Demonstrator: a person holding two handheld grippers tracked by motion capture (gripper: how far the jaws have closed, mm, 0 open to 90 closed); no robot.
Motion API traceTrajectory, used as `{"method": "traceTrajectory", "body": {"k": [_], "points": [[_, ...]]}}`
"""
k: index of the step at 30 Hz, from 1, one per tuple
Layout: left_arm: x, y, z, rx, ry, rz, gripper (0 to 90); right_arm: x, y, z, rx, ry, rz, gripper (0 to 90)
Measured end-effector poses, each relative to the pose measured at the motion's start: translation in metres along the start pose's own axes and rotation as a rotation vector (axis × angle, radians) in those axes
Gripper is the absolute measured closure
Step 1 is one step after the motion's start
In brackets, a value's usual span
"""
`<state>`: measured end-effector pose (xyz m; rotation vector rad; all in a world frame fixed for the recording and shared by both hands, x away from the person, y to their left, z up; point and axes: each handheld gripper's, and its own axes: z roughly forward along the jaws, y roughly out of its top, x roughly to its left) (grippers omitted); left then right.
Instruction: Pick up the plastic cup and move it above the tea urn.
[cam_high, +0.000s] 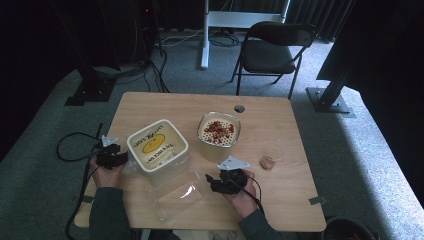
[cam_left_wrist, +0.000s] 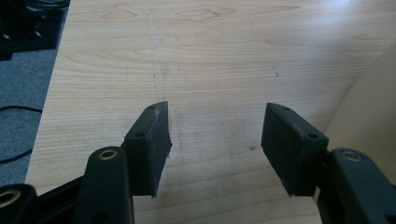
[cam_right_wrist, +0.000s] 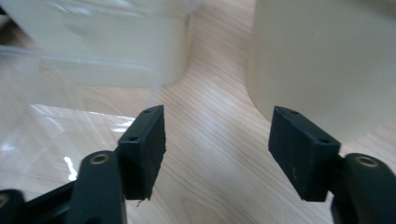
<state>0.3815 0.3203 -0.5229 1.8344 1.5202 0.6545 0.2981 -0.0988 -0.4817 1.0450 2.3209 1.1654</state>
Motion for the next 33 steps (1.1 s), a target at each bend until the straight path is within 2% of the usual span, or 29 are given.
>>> {"method": "traceTrajectory", "body": {"k": [6, 13, 14, 17, 24, 26, 28, 33], "points": [[0.0, 0.0, 0.0, -0.001, 0.001, 0.0, 42.8, 0.01, 0.007, -0.003, -0.011, 0.061, -0.002, 47.2], [-0.001, 0.0, 0.001, 0.002, 0.004, 0.004, 42.7, 0.02, 0.004, 0.007, 0.012, 0.141, -0.015, 60.4], [-0.001, 0.0, 0.001, 0.003, 0.003, 0.006, 42.7, 0.021, 0.003, 0.008, 0.017, 0.139, -0.018, 62.3], [-0.001, 0.0, 0.001, 0.004, 0.003, 0.006, 42.7, 0.023, 0.002, 0.014, 0.034, 0.17, 0.0, 65.8], [-0.001, 0.0, 0.001, 0.005, 0.0, 0.006, 42.8, 0.021, 0.0, 0.025, 0.079, 0.201, 0.03, 77.9], [-0.001, 0.0, 0.001, 0.005, 0.0, 0.007, 42.7, 0.019, -0.001, 0.027, 0.084, 0.212, 0.043, 77.7], [-0.001, 0.0, 0.002, 0.006, 0.0, 0.008, 42.7, 0.018, -0.002, 0.029, 0.097, 0.216, 0.051, 73.5], [-0.001, 0.0, 0.002, 0.007, -0.002, 0.009, 42.8, 0.015, -0.001, 0.032, 0.106, 0.245, 0.067, 79.1]]}}
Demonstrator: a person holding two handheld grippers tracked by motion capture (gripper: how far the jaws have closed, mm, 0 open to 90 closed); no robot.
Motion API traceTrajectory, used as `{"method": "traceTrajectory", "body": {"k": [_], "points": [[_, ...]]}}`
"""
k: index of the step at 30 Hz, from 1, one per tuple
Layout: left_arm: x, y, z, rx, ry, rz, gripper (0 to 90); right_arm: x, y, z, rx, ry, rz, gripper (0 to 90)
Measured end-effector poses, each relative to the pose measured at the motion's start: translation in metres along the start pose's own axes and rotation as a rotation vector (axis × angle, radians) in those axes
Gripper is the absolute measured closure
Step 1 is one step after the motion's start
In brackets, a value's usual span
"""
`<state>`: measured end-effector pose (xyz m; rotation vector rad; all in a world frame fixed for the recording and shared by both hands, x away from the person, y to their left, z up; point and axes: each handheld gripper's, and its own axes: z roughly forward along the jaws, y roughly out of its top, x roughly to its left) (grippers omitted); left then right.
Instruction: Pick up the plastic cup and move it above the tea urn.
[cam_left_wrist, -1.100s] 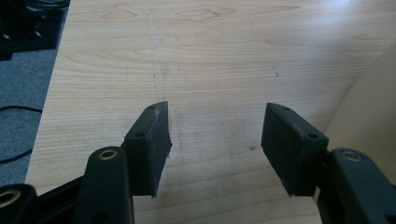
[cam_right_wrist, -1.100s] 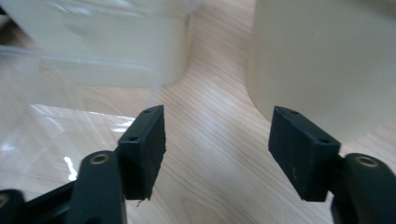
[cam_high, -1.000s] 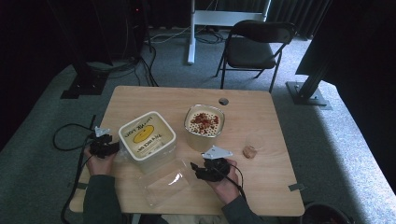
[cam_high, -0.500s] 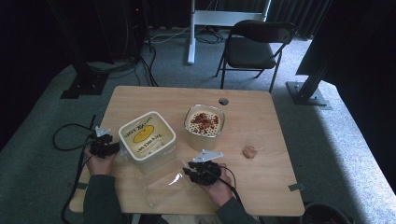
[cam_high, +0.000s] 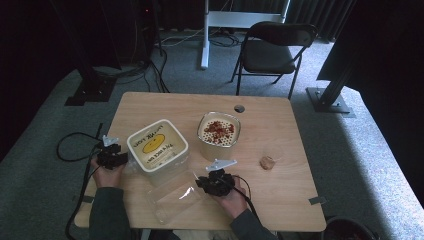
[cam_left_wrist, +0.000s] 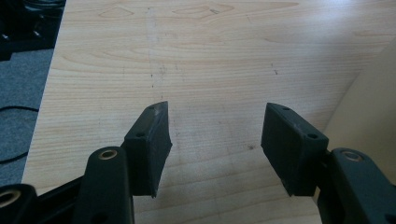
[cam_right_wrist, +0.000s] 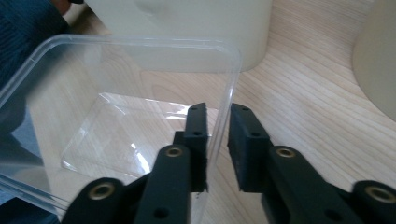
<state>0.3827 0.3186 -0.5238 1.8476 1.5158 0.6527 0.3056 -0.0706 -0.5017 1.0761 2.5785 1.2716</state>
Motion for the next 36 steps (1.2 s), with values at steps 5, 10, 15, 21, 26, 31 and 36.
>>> {"method": "traceTrajectory", "body": {"k": [5, 10, 15, 21, 26, 31, 36], "points": [[0.0, 0.0, 0.0, 0.001, 0.001, 0.0, 42.8, -0.003, 0.001, -0.002, -0.01, 0.029, 0.024, 86.3], [0.0, 0.0, 0.0, 0.001, 0.001, 0.0, 42.8, -0.007, 0.001, -0.009, -0.028, 0.038, 0.046, 87.6], [0.0, 0.0, 0.0, 0.001, 0.0, 0.0, 42.8, -0.011, 0.005, -0.023, -0.06, 0.04, 0.066, 88.0], [0.0, 0.0, 0.0, 0.001, 0.001, 0.002, 42.8, -0.018, 0.011, -0.041, -0.088, 0.014, 0.067, 88.1], [0.0, 0.0, 0.0, 0.003, 0.001, 0.002, 42.8, -0.022, 0.015, -0.052, -0.11, 0.009, 0.074, 88.1], [-0.001, 0.0, 0.001, 0.004, 0.002, 0.004, 42.8, -0.03, 0.022, -0.066, -0.129, 0.006, 0.086, 88.1], [-0.001, 0.0, 0.001, 0.007, 0.001, 0.007, 42.8, -0.036, 0.031, -0.084, -0.151, 0.002, 0.08, 88.1]]}}
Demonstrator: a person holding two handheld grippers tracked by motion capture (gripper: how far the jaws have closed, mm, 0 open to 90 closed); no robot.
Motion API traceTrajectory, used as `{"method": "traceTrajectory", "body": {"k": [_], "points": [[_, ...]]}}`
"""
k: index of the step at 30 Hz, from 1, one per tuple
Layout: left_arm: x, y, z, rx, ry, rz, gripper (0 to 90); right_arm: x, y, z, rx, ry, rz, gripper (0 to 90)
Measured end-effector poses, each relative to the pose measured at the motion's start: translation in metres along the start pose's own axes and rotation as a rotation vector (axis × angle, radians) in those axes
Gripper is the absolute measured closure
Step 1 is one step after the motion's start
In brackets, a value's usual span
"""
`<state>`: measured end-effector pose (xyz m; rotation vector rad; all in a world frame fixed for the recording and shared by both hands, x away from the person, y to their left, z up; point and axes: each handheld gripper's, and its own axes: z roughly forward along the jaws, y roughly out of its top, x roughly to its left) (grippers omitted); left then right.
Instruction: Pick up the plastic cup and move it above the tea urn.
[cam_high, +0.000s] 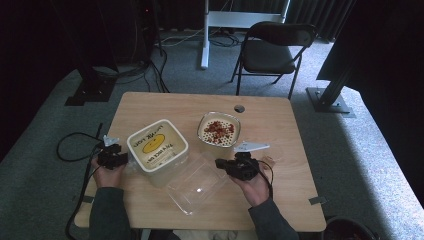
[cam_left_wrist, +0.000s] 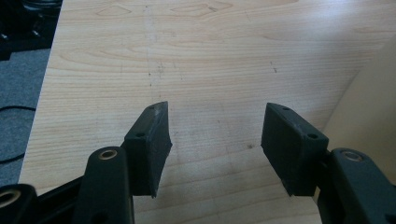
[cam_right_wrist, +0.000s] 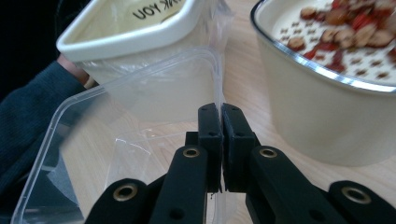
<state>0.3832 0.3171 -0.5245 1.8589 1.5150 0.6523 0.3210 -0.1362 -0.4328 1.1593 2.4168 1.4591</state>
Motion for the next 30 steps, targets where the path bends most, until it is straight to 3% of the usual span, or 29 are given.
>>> {"method": "traceTrajectory", "body": {"k": [11, 20, 30], "points": [[0.0, 0.0, 0.0, -0.001, 0.001, -0.002, 42.7, -0.014, 0.022, -0.022, -0.027, -0.019, 0.006, 88.1], [0.0, 0.0, 0.0, 0.002, 0.001, -0.001, 42.7, -0.028, 0.044, -0.039, -0.059, -0.061, 0.016, 88.1], [0.0, 0.0, 0.001, 0.006, 0.0, 0.003, 42.7, -0.044, 0.059, -0.051, -0.088, -0.036, 0.055, 88.1]]}}
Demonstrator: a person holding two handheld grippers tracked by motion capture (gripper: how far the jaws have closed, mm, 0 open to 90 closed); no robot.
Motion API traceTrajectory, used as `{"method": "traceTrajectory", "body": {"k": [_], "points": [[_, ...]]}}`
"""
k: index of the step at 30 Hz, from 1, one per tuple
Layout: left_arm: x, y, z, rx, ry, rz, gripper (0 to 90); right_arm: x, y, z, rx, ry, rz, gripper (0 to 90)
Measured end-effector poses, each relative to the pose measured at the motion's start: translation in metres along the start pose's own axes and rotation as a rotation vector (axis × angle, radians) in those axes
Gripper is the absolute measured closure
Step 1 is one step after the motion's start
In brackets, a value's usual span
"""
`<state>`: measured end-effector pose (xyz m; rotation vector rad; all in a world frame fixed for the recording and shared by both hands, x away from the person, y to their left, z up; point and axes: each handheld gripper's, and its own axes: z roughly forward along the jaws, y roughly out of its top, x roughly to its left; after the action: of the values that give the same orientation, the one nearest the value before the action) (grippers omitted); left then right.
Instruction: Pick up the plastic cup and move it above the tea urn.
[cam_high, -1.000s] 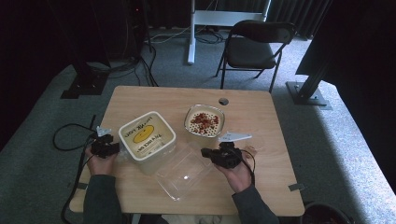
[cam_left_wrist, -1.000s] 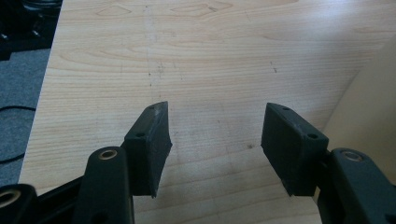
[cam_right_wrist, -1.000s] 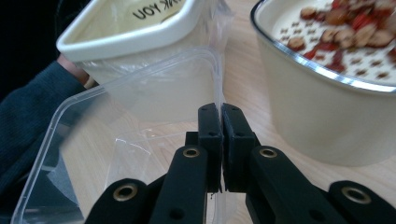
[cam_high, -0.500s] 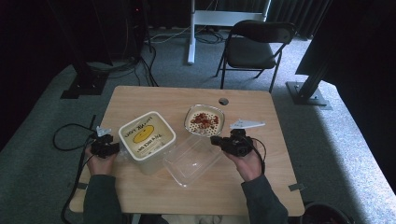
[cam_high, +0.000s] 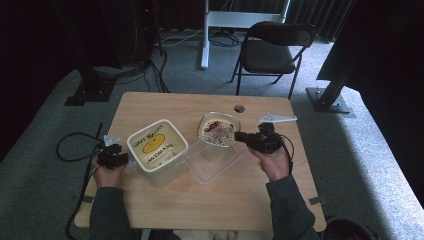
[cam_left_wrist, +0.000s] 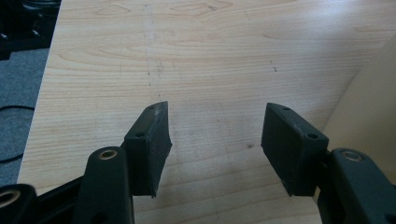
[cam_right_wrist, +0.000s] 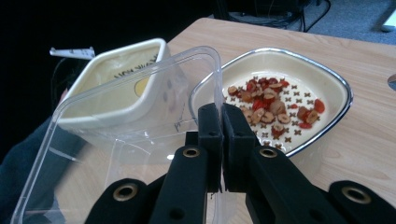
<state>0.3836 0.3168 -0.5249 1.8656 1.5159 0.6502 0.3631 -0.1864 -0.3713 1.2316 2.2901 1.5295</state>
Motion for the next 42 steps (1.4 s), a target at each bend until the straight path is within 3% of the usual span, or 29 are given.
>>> {"method": "traceTrajectory", "body": {"k": [5, 12, 18, 22, 30, 42], "points": [[0.0, 0.0, 0.0, 0.003, -0.001, 0.001, 42.7, -0.003, 0.007, 0.004, -0.004, 0.016, 0.01, 88.1], [0.0, 0.0, 0.0, 0.002, -0.001, -0.002, 42.6, 0.005, 0.019, 0.016, -0.007, 0.037, 0.004, 88.0], [0.001, 0.0, 0.0, 0.0, -0.001, -0.004, 42.6, 0.008, 0.03, 0.034, -0.003, 0.053, 0.03, 88.0], [0.002, 0.0, 0.0, -0.002, 0.0, -0.006, 42.6, 0.013, 0.035, 0.049, 0.007, 0.042, 0.029, 88.0], [0.002, 0.0, 0.0, -0.003, -0.001, -0.007, 42.6, 0.017, 0.053, 0.076, 0.015, 0.033, 0.077, 87.9], [0.002, 0.0, 0.0, 0.0, 0.003, -0.003, 42.6, 0.035, 0.07, 0.106, 0.036, 0.011, 0.082, 87.7]]}}
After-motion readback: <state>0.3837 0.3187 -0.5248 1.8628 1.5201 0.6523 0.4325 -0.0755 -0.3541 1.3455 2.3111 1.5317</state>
